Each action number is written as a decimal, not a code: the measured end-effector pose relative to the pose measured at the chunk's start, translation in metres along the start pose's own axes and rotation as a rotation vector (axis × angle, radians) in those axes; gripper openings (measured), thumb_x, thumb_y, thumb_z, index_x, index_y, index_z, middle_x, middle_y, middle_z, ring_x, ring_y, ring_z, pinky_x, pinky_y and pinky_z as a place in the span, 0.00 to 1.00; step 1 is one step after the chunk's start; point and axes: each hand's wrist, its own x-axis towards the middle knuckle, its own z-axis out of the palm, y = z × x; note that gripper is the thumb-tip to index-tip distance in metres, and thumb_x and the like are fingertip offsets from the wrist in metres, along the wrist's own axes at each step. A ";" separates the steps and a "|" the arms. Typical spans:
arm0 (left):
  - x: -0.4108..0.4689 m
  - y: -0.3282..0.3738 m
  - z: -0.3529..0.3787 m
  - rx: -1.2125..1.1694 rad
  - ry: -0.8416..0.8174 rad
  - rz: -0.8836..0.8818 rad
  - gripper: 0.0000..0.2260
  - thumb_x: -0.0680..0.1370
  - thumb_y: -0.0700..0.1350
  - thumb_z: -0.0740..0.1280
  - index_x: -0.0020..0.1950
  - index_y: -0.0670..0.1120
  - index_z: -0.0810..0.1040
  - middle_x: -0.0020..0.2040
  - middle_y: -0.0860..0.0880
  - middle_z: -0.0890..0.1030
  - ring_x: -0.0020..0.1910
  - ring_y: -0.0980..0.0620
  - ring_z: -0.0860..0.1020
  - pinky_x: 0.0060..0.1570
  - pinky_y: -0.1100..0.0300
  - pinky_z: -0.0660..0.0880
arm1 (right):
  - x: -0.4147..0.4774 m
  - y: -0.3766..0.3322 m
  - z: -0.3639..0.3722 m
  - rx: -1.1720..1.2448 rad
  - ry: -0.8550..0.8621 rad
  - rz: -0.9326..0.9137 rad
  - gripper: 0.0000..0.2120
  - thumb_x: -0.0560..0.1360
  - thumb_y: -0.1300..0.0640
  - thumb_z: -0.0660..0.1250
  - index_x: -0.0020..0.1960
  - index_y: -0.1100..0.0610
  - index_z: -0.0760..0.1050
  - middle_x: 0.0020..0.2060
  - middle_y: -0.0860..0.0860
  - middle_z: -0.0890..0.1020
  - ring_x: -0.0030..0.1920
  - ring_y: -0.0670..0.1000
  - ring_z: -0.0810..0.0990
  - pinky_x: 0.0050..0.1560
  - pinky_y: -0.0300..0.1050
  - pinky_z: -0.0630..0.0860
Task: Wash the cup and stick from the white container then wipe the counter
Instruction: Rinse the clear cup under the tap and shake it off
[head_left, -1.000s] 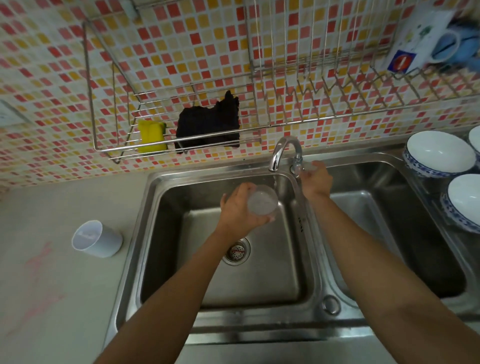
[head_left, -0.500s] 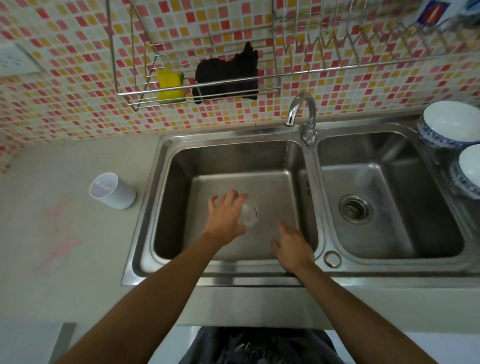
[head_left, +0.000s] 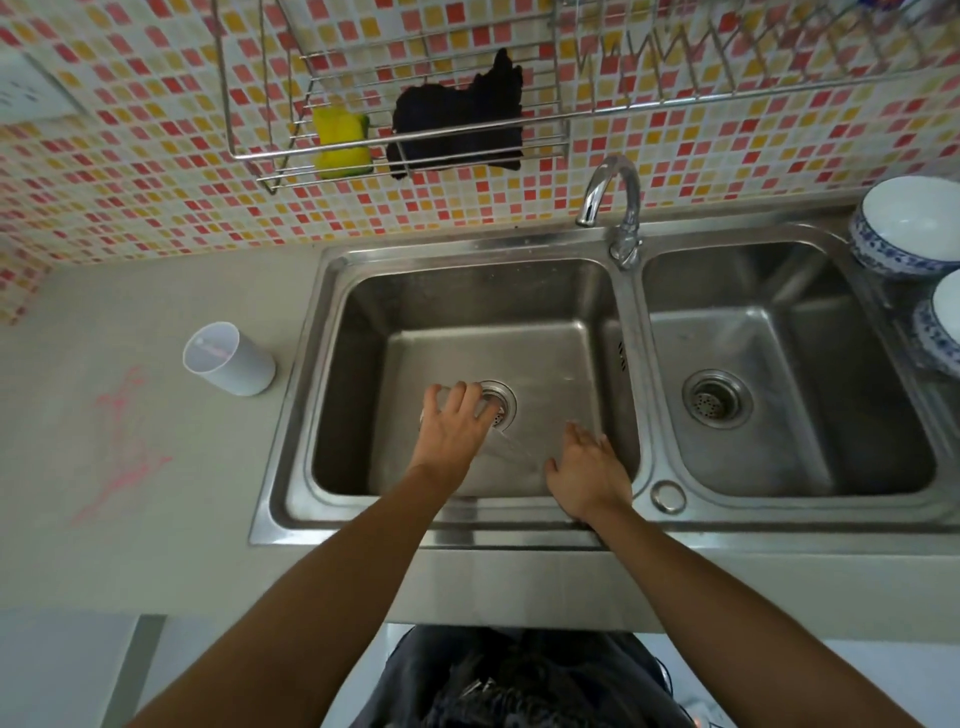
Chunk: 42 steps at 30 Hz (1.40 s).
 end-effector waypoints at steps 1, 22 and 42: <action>0.000 -0.001 -0.002 0.025 0.001 0.006 0.35 0.65 0.41 0.75 0.69 0.49 0.64 0.65 0.43 0.67 0.64 0.43 0.68 0.65 0.43 0.63 | -0.001 -0.001 -0.001 -0.002 -0.003 0.002 0.32 0.77 0.48 0.55 0.76 0.62 0.56 0.75 0.58 0.63 0.74 0.55 0.61 0.76 0.50 0.50; -0.008 -0.026 0.005 -0.431 0.223 -0.347 0.34 0.67 0.43 0.75 0.70 0.52 0.67 0.64 0.45 0.70 0.63 0.46 0.70 0.64 0.44 0.63 | -0.006 -0.002 -0.005 0.015 0.022 0.001 0.30 0.78 0.52 0.56 0.77 0.57 0.54 0.75 0.54 0.63 0.74 0.54 0.63 0.75 0.50 0.51; -0.160 -0.239 0.095 -1.211 0.533 -0.903 0.39 0.67 0.52 0.79 0.71 0.46 0.64 0.67 0.45 0.67 0.63 0.49 0.71 0.60 0.62 0.67 | 0.044 -0.260 0.015 0.302 0.049 -0.264 0.26 0.75 0.50 0.69 0.71 0.55 0.69 0.63 0.56 0.78 0.63 0.58 0.75 0.62 0.48 0.70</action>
